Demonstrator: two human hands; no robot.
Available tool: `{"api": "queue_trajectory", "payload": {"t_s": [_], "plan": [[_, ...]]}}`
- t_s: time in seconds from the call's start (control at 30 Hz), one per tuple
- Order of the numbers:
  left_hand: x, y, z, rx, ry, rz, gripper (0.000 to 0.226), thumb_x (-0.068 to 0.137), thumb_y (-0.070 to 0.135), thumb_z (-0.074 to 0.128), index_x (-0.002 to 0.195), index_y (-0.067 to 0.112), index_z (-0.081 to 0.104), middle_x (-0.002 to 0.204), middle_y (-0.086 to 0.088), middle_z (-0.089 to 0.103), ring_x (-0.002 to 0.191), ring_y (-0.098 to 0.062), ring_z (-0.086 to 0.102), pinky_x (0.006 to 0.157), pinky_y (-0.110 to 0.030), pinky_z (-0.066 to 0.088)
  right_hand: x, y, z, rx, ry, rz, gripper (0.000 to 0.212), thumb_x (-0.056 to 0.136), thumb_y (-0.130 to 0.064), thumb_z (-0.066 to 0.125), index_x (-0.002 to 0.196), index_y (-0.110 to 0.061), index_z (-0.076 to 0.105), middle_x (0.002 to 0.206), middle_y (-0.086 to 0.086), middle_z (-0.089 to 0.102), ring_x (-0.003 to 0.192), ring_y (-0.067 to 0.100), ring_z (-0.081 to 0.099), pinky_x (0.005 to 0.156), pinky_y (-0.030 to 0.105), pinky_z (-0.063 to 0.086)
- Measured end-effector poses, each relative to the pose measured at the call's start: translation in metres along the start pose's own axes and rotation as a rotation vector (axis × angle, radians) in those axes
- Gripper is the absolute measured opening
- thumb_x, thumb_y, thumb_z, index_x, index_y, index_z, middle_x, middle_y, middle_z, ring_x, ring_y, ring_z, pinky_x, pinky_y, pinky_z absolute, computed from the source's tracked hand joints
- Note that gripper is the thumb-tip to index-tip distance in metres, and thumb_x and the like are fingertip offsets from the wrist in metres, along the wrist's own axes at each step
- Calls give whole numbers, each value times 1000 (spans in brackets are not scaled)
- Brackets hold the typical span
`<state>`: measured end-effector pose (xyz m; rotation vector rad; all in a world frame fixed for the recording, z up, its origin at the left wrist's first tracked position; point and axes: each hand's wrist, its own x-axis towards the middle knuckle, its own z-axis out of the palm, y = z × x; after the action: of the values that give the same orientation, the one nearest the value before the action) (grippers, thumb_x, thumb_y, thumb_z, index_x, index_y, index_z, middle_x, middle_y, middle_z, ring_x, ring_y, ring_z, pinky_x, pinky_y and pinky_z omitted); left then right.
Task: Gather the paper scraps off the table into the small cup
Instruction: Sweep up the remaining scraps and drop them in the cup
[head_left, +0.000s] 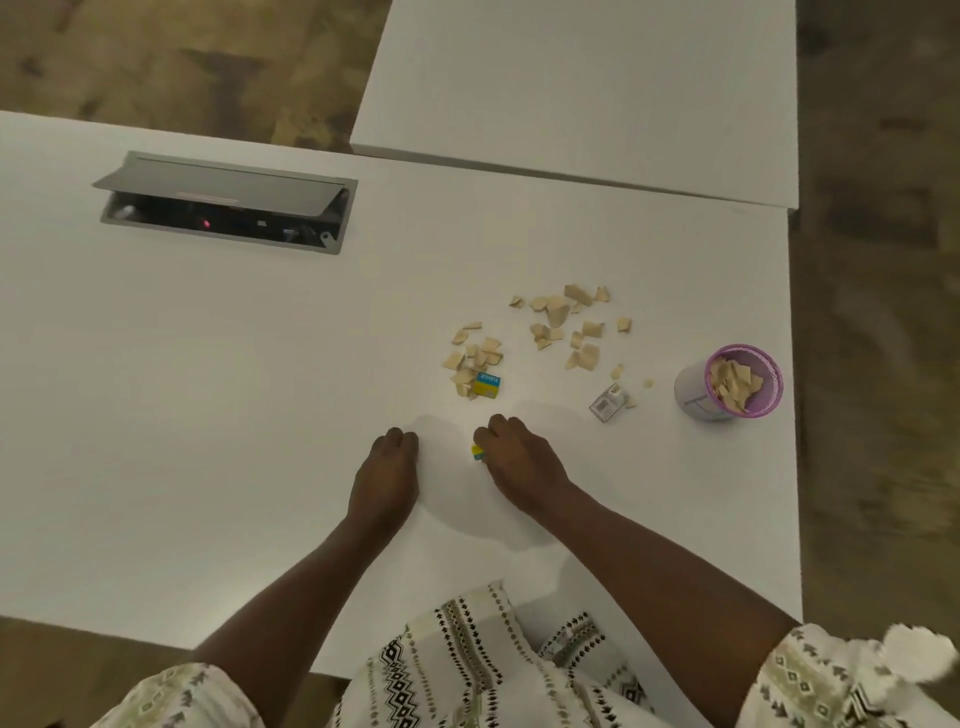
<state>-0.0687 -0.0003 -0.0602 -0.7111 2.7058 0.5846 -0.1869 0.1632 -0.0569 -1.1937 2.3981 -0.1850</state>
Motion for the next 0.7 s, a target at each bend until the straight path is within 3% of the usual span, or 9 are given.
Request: {"api": "queue_trajectory", "payload": {"t_s": [0.13, 0.3, 0.43, 0.53, 0.63, 0.7], "plan": [[22, 12, -5, -42, 38, -10, 11, 95, 10, 46, 87, 8, 53, 90, -9, 53, 86, -30, 54, 63, -38, 46, 15, 17, -13, 5, 97, 39, 22, 96, -15, 47, 114, -12, 59, 125, 11, 52, 109, 31, 51, 68, 38, 46], [61, 42, -23, -113, 120, 46, 13, 96, 17, 50, 95, 8, 59, 104, -11, 52, 95, -29, 52, 67, -43, 53, 45, 33, -34, 88, 128, 65, 36, 91, -18, 55, 126, -13, 56, 142, 12, 41, 123, 34, 43, 78, 42, 50], [88, 55, -29, -93, 144, 112, 16, 96, 17, 50, 102, 7, 61, 121, -10, 52, 105, -30, 52, 72, -42, 53, 68, 38, -41, 198, 64, 84, 57, 87, -19, 65, 140, -21, 42, 156, 7, 26, 140, 30, 29, 93, 45, 50], [100, 54, -24, -180, 110, 104, 28, 97, 17, 46, 121, 8, 58, 144, -3, 45, 125, -25, 46, 84, -30, 45, 83, 38, -44, 211, -58, 67, 77, 88, -19, 66, 152, -28, 25, 165, 1, 8, 151, 29, 11, 103, 47, 42], [100, 51, -19, -152, 85, 180, 39, 99, 16, 45, 136, 8, 52, 152, -9, 41, 134, -27, 40, 97, -35, 43, 90, 37, -42, 153, -134, 41, 66, 98, -20, 52, 155, -28, 21, 167, 0, 6, 152, 30, 7, 109, 50, 37], [96, 49, -16, -129, 77, 196, 34, 99, 15, 43, 128, 5, 57, 148, -13, 46, 132, -31, 42, 98, -38, 46, 88, 36, -40, 99, -142, 34, 52, 102, -20, 43, 152, -23, 30, 165, 3, 13, 151, 30, 12, 109, 50, 39]]}}
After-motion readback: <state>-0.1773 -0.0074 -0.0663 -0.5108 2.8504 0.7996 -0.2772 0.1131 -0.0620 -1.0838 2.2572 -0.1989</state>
